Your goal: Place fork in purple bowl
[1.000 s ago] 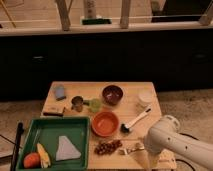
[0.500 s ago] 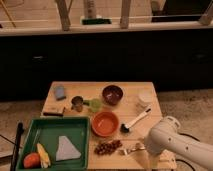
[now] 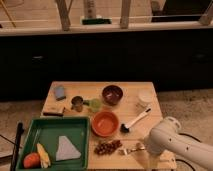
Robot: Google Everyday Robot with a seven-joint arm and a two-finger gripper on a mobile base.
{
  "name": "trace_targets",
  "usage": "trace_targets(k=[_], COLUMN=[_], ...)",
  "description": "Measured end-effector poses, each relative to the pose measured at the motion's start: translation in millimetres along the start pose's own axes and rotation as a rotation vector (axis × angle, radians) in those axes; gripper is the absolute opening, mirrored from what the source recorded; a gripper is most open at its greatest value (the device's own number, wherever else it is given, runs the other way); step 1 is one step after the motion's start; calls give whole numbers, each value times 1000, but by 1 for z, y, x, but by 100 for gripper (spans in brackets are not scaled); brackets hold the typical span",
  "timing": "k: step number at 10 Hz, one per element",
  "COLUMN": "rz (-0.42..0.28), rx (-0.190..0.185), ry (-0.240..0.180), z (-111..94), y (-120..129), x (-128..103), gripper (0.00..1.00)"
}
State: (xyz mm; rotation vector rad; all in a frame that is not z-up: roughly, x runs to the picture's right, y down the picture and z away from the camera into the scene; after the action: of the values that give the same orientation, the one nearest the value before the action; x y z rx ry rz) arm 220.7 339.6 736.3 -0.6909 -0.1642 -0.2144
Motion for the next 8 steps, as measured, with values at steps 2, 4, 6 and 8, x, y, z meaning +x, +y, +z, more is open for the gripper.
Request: trace_targets(k=[2, 4, 6, 8], rz=[2, 5, 10, 21], rx=[0, -3, -16, -30], ry=[-10, -24, -42, -63], z=[-1, 0, 1, 6], y=[-1, -4, -6, -6], x=[-4, -11, -17, -21], gripper=[80, 80, 80, 80])
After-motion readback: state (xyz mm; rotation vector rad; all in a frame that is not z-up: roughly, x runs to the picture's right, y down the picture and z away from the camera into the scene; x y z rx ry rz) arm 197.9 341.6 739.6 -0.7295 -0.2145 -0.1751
